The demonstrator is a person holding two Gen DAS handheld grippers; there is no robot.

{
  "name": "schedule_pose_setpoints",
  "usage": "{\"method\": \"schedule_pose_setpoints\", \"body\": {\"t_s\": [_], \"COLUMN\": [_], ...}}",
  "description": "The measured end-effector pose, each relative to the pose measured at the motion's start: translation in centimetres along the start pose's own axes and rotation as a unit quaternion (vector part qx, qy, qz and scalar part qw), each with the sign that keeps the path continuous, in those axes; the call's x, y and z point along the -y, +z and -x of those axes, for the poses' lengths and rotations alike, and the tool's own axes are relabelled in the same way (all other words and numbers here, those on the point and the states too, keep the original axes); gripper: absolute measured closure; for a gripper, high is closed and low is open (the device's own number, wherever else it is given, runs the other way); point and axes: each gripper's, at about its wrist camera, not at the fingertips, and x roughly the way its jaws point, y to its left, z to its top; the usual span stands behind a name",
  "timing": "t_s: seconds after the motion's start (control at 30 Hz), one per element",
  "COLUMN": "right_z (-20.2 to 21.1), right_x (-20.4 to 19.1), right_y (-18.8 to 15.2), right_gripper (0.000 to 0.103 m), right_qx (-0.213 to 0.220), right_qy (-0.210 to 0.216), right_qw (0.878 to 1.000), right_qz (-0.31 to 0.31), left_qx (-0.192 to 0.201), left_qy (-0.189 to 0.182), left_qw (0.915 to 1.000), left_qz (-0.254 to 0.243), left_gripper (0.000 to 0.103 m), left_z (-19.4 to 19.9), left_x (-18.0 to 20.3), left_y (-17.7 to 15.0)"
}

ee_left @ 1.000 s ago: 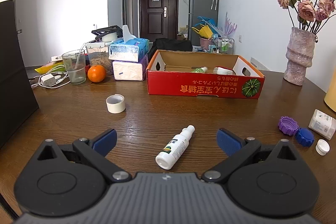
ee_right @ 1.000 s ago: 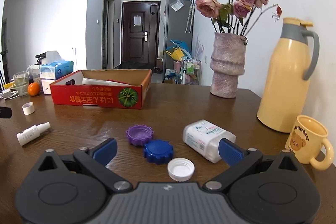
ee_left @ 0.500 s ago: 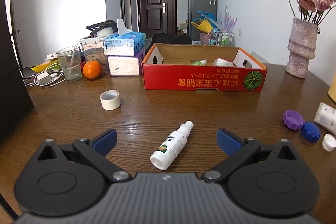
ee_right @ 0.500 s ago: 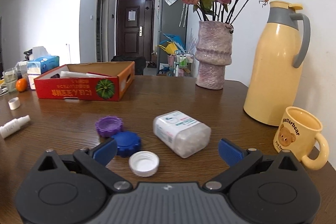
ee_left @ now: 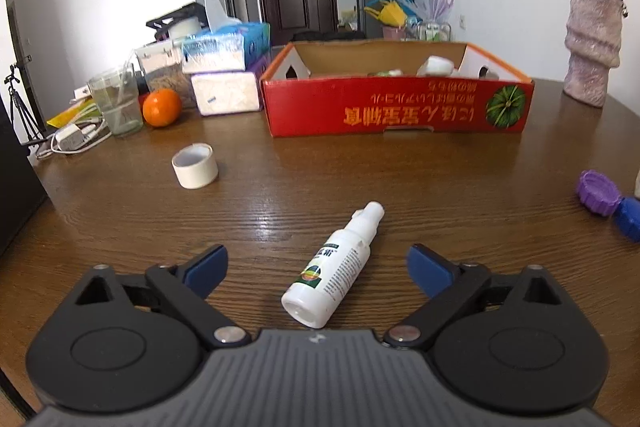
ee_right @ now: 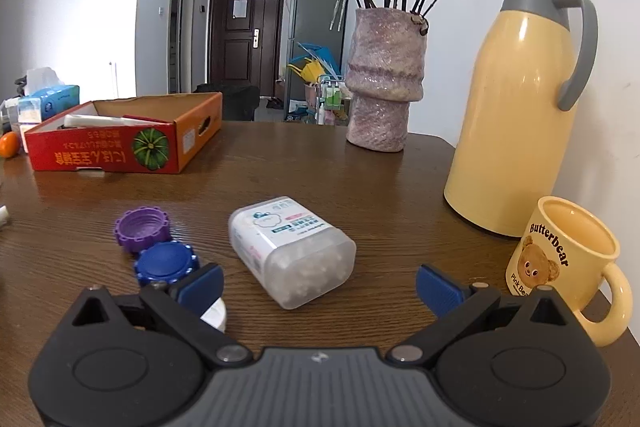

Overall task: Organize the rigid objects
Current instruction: 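Close the left tool on the small white spray bottle, then close the right tool on the white pill container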

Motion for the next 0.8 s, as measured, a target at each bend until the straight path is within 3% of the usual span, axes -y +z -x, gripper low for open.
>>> {"method": "schedule_pose_setpoints", "body": {"t_s": [0.17,0.27,0.3,0.33,0.8], "right_z": [-1.1,-1.5,-1.6,-1.8,-4.3], "right_x": [0.1,0.0,0.0,-0.1,-0.5], "right_y": [0.0,0.1,0.1,0.2,1.2], "right_gripper": [0.000,0.000,0.000,0.000,0.000], "right_qx": [-0.005,-0.007,-0.008,-0.008,-0.021], "right_qy": [0.004,0.007,0.007,0.008,0.010], "right_qw": [1.000,1.000,1.000,1.000,1.000], "right_qz": [0.001,0.003,0.004,0.005,0.006], "left_qx": [-0.023,-0.033,-0.033,-0.033,-0.011], "left_qy": [-0.009,-0.024,-0.034,-0.042,-0.037], "left_qw": [0.9997,0.9991,0.9989,0.9986,0.9993], "left_qz": [0.000,0.002,0.002,-0.001,-0.002], "left_gripper": [0.028,0.052,0.067,0.072,0.074], "left_z": [-1.7,-2.4,-2.3,-2.2,-1.3], "left_x": [-0.2,-0.3,-0.3,-0.2,0.3], "left_y": [-0.2,-0.2,-0.2,-0.2,-0.2]}}
